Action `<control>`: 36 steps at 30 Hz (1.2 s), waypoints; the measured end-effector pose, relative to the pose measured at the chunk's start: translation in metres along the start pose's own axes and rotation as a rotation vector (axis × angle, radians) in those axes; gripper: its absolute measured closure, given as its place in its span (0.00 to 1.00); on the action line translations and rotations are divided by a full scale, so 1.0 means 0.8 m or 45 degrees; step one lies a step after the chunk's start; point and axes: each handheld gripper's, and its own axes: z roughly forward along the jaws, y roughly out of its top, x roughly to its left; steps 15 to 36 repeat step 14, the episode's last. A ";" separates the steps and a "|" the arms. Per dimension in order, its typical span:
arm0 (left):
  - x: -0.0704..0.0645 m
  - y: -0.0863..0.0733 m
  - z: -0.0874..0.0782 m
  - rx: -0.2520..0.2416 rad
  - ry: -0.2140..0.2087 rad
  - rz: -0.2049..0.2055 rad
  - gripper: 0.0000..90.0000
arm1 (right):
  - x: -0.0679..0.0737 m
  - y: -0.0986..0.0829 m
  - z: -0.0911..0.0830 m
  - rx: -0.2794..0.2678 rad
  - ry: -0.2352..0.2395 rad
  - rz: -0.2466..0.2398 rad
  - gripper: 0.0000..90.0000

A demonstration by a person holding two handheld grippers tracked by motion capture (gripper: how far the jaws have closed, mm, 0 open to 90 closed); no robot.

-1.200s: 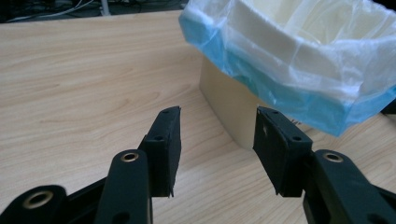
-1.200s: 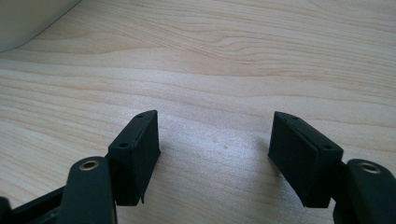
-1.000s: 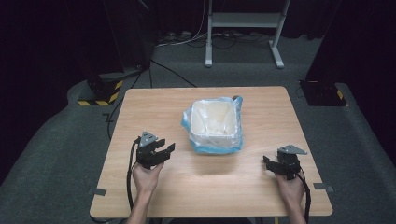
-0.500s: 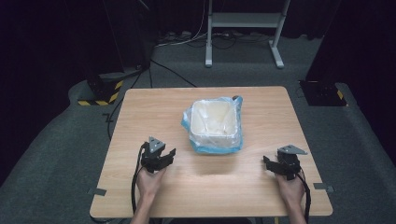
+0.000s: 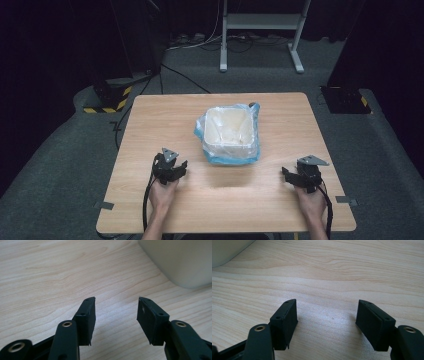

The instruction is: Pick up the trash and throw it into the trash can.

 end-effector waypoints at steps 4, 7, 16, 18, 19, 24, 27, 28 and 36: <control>0.002 -0.010 0.016 -0.003 -0.007 -0.024 0.50 | 0.000 0.000 0.000 0.000 0.000 0.001 0.37; 0.003 -0.011 0.016 -0.016 -0.008 -0.040 0.49 | 0.000 0.000 0.000 0.000 0.001 -0.002 0.37; 0.002 -0.010 0.017 -0.006 -0.005 -0.038 0.40 | 0.000 0.000 0.000 0.001 0.001 -0.001 0.37; 0.002 -0.010 0.017 -0.006 -0.005 -0.038 0.40 | 0.000 0.000 0.000 0.001 0.001 -0.001 0.37; 0.002 -0.010 0.017 -0.006 -0.005 -0.038 0.40 | 0.000 0.000 0.000 0.001 0.001 -0.001 0.37; 0.002 -0.010 0.017 -0.006 -0.005 -0.038 0.40 | 0.000 0.000 0.000 0.001 0.001 -0.001 0.37; 0.002 -0.010 0.017 -0.006 -0.005 -0.038 0.40 | 0.000 0.000 0.000 0.001 0.001 -0.001 0.37; 0.002 -0.010 0.017 -0.006 -0.005 -0.038 0.40 | 0.000 0.000 0.000 0.001 0.001 -0.001 0.37; 0.002 -0.010 0.017 -0.006 -0.005 -0.038 0.40 | 0.000 0.000 0.000 0.001 0.001 -0.001 0.37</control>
